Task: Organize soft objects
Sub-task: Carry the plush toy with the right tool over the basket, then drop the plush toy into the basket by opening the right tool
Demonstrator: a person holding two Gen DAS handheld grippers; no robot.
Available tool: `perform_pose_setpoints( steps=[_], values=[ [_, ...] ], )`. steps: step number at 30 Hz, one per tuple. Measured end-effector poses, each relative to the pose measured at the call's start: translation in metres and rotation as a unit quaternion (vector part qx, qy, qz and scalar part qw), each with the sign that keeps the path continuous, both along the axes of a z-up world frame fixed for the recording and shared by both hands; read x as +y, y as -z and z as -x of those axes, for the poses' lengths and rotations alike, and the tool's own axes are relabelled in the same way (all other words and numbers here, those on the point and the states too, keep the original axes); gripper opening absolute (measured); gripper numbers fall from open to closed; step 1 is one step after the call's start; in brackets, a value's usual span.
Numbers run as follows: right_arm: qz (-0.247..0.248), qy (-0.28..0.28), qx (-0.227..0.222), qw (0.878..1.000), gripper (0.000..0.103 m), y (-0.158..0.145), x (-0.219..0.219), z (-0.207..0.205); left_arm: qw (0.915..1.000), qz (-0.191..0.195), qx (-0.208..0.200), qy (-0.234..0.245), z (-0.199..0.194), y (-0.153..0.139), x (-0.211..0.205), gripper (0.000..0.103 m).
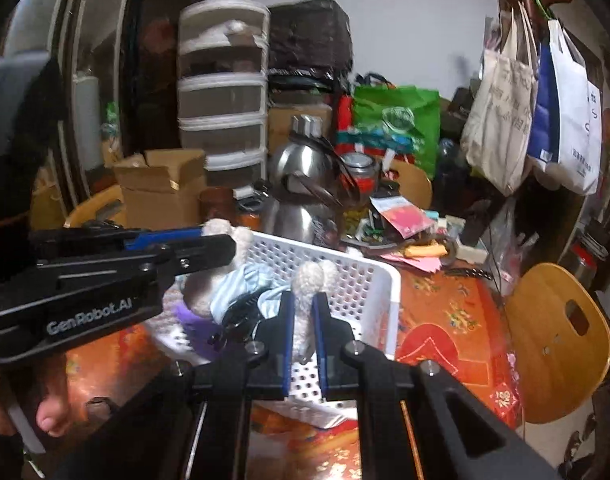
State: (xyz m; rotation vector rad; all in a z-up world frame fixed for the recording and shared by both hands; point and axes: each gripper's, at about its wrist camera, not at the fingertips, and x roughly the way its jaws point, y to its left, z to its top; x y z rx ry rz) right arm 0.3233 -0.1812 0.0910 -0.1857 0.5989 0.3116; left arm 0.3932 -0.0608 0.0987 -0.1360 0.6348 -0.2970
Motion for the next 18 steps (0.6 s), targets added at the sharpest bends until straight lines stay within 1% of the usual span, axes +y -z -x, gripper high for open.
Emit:
perform_pose_setpoints(
  steps=[2, 4, 8, 9, 10, 11, 12, 13, 14, 15, 16, 17, 18],
  values=[
    [0.005, 0.005, 0.008, 1.0, 0.008, 0.006, -0.002, -0.01, 0.9999, 0.001, 0.009, -0.006, -0.009, 0.011, -0.002, 0.015],
    [0.004, 0.009, 0.011, 1.0, 0.008, 0.011, -0.005, -0.019, 0.9996, 0.014, 0.022, -0.011, -0.019, 0.019, 0.001, 0.015],
    [-0.008, 0.01, 0.021, 1.0, 0.008, 0.019, -0.009, -0.029, 0.9991, 0.01, 0.035, -0.022, -0.028, 0.034, 0.002, 0.015],
    [-0.01, 0.01, 0.027, 1.0, 0.008, 0.021, -0.01, -0.032, 0.9989, 0.009, 0.04, -0.023, -0.028, 0.038, 0.004, 0.017],
    [-0.014, 0.007, 0.045, 0.999, 0.009, 0.026, -0.011, -0.038, 0.9987, 0.008, 0.043, -0.025, -0.03, 0.04, 0.006, 0.019],
    [-0.015, 0.007, 0.05, 0.999, 0.01, 0.028, -0.012, -0.038, 0.9986, 0.008, 0.043, -0.029, -0.031, 0.042, 0.008, 0.023],
    [-0.01, 0.011, 0.05, 0.999, 0.014, 0.032, -0.013, -0.039, 0.9986, 0.006, 0.042, -0.032, -0.029, 0.044, 0.011, 0.032],
    [-0.007, 0.012, 0.052, 0.999, 0.019, 0.034, -0.014, -0.04, 0.9986, 0.002, 0.04, -0.036, -0.027, 0.044, 0.014, 0.037],
    [-0.011, 0.01, 0.058, 0.998, 0.03, 0.036, -0.015, -0.041, 0.9983, -0.007, 0.036, -0.046, -0.028, 0.045, 0.018, 0.05],
    [-0.02, 0.008, 0.065, 0.998, 0.036, 0.037, -0.018, -0.041, 0.998, -0.012, 0.035, -0.052, -0.025, 0.046, 0.021, 0.06],
    [-0.021, 0.012, 0.066, 0.998, 0.037, 0.039, -0.02, -0.041, 0.9976, -0.013, 0.035, -0.058, -0.024, 0.048, 0.025, 0.061],
    [-0.018, 0.014, 0.065, 0.998, 0.041, 0.039, -0.021, -0.04, 0.9973, -0.01, 0.038, -0.063, -0.024, 0.05, 0.031, 0.062],
    [-0.015, 0.014, 0.069, 0.997, 0.048, 0.04, -0.021, -0.04, 0.9969, -0.003, 0.043, -0.066, -0.025, 0.052, 0.036, 0.063]
  ],
)
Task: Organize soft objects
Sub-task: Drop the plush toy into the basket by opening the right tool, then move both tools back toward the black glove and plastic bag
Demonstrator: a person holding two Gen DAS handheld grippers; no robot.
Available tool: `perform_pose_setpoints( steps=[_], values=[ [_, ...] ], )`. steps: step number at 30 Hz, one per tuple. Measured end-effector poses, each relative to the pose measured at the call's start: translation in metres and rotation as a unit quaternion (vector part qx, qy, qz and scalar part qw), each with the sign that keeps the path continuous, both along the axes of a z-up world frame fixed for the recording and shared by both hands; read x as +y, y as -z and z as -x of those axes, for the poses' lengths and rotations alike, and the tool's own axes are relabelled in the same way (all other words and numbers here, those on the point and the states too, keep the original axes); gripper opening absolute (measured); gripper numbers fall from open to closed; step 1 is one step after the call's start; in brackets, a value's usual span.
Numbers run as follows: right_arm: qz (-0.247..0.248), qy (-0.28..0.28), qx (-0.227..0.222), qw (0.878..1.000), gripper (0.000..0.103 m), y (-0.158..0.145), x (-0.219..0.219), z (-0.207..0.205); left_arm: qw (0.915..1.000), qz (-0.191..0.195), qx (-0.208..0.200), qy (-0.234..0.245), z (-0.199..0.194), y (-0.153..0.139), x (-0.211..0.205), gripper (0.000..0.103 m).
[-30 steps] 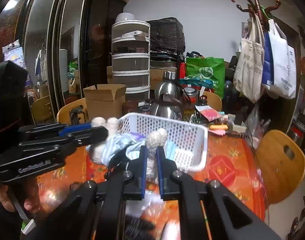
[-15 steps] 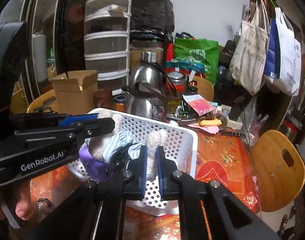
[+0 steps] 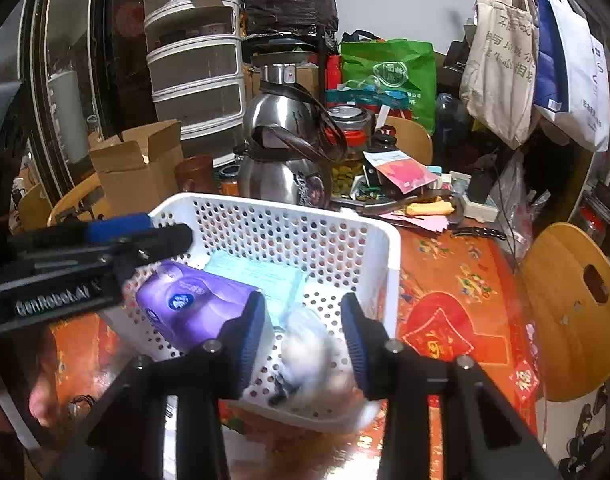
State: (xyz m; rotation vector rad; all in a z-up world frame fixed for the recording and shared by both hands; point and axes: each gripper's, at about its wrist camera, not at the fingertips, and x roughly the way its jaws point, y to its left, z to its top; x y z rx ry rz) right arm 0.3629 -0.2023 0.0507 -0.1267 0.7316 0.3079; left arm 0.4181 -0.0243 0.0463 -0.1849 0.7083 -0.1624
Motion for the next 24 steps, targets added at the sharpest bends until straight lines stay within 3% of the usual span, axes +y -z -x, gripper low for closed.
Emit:
perform_pose_setpoints(
  steps=[2, 5, 13, 19, 24],
  values=[
    [0.004, 0.003, -0.001, 1.0, 0.056, 0.001, -0.002, 0.002, 0.9999, 0.008, 0.008, -0.001, 0.001, 0.006, 0.007, 0.069],
    [-0.005, 0.008, -0.001, 1.0, 0.057, 0.002, -0.005, 0.007, 0.9999, -0.003, 0.011, -0.001, 0.006, 0.013, 0.011, 0.075],
    [-0.018, 0.016, 0.001, 1.0, 0.061, 0.011, -0.01, 0.038, 0.9998, -0.015, 0.016, 0.004, 0.046, 0.027, 0.022, 0.075],
    [-0.034, 0.021, -0.007, 0.999, 0.07, 0.022, -0.023, 0.082, 0.999, -0.04, 0.01, 0.018, 0.118, 0.028, 0.036, 0.075],
    [-0.053, 0.024, -0.003, 0.998, 0.075, 0.046, -0.039, 0.133, 0.9975, -0.066, 0.024, 0.005, 0.187, 0.059, 0.063, 0.077]
  ],
)
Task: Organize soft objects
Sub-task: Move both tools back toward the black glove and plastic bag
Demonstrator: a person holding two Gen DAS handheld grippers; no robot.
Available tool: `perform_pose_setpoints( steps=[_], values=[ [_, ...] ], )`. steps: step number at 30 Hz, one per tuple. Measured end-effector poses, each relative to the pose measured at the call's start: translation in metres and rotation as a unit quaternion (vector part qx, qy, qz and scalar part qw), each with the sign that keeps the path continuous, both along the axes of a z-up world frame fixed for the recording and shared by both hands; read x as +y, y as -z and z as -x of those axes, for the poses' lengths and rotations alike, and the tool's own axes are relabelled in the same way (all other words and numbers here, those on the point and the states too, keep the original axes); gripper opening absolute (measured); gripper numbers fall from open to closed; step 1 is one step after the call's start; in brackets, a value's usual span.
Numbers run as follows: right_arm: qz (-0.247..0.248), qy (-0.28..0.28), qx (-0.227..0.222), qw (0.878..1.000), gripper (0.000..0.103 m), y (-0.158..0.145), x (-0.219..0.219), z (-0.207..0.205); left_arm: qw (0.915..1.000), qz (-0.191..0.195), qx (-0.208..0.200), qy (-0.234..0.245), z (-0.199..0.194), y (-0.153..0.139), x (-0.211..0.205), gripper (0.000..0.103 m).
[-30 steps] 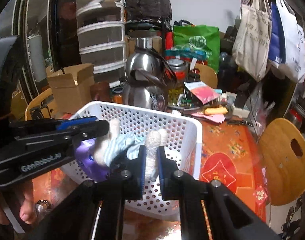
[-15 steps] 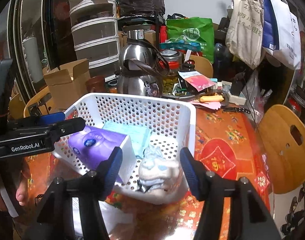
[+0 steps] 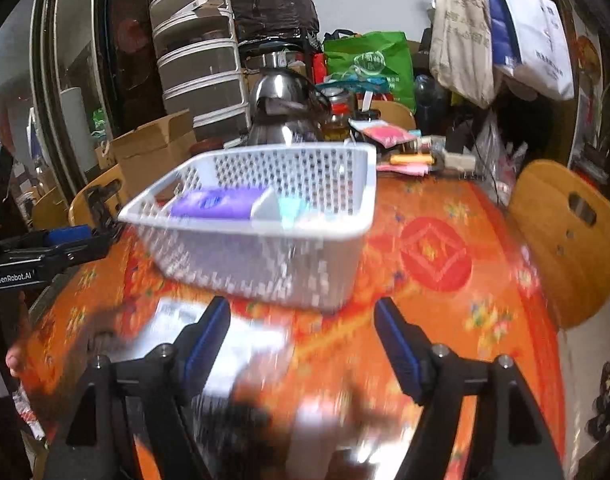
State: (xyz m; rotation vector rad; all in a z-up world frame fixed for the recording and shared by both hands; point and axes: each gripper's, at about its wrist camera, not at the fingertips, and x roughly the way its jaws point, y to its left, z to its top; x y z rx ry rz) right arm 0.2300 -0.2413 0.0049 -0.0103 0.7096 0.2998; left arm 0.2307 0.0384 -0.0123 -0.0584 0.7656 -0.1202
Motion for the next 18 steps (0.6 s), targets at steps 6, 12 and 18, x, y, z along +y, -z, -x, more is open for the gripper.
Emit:
perform_pose_setpoints(
  steps=[6, 12, 18],
  values=[
    [-0.002, 0.006, 0.036, 0.999, 0.075, 0.04, -0.012, 0.051, 0.9997, -0.006, 0.011, -0.021, 0.072, 0.051, 0.045, 0.077],
    [-0.002, 0.007, 0.059, 0.998, 0.072, 0.067, -0.017, 0.068, 0.9987, -0.023, 0.045, 0.006, 0.092, 0.095, 0.049, 0.077],
    [0.013, -0.002, 0.076, 0.997, 0.067, 0.077, -0.011, 0.06, 0.9965, -0.049, 0.068, 0.011, 0.081, 0.107, 0.037, 0.078]
  ],
)
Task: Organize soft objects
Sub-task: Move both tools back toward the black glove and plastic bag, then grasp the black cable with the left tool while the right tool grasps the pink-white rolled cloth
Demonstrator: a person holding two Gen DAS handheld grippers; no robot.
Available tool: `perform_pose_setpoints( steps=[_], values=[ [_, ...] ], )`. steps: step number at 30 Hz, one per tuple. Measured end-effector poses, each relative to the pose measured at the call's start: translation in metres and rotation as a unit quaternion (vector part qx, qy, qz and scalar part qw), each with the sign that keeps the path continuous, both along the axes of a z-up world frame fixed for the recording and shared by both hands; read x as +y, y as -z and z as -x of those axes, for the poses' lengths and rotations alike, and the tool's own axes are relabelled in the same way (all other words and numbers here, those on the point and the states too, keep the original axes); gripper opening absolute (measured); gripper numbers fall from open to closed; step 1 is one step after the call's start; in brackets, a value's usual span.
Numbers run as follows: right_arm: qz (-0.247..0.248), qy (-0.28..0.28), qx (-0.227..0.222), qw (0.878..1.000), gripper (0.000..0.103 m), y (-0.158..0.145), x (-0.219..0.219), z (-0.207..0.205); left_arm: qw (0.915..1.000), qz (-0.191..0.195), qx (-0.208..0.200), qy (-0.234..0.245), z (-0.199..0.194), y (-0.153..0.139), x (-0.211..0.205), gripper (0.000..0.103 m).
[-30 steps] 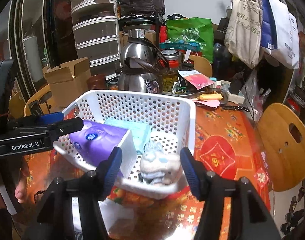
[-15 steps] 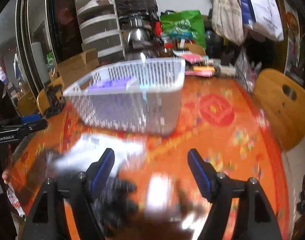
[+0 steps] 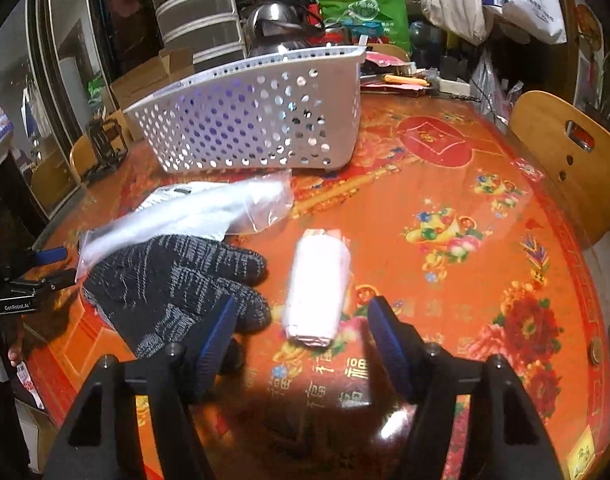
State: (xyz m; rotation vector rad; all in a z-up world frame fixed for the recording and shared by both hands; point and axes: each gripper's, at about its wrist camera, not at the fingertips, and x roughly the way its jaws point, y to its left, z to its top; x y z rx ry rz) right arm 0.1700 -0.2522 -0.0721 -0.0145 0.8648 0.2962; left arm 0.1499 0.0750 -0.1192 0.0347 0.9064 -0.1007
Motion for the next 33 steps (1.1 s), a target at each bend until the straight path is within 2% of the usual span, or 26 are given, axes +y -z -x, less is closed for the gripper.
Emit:
perform_pose_setpoints(
  steps=[5, 13, 19, 21, 22, 23, 26, 27, 33],
  values=[
    [-0.002, 0.0, 0.002, 1.0, 0.067, 0.002, 0.0, -0.002, 0.9999, 0.014, 0.006, -0.001, -0.002, 0.001, 0.009, 0.078],
    [0.008, -0.001, 0.013, 1.0, 0.067, 0.005, 0.004, -0.007, 0.9999, -0.002, 0.006, 0.008, -0.023, -0.001, -0.001, 0.078],
    [0.011, 0.003, 0.022, 1.0, 0.05, 0.008, 0.005, -0.014, 0.9998, 0.007, 0.01, 0.013, -0.037, 0.0, -0.008, 0.078],
    [0.011, 0.007, 0.024, 1.0, 0.04, 0.009, 0.006, -0.015, 0.9999, 0.008, 0.01, 0.011, -0.04, 0.0, -0.01, 0.077],
    [0.013, 0.01, 0.024, 1.0, 0.038, 0.009, 0.005, -0.015, 0.9999, 0.008, 0.008, 0.01, -0.041, -0.001, -0.012, 0.073],
    [0.015, 0.013, 0.023, 1.0, 0.032, 0.009, 0.005, -0.015, 0.9999, 0.01, 0.006, 0.011, -0.041, -0.002, -0.012, 0.06],
    [0.014, 0.014, 0.02, 1.0, 0.032, 0.008, 0.004, -0.014, 0.9999, 0.01, -0.002, 0.007, -0.04, -0.004, -0.014, 0.03],
    [0.013, 0.013, 0.019, 1.0, 0.032, 0.008, 0.004, -0.013, 1.0, 0.005, -0.004, 0.007, -0.039, -0.005, -0.015, 0.026],
    [0.011, 0.015, 0.003, 1.0, 0.031, 0.003, 0.004, -0.007, 0.999, 0.023, -0.036, 0.007, -0.028, -0.014, -0.01, 0.025]
  ],
)
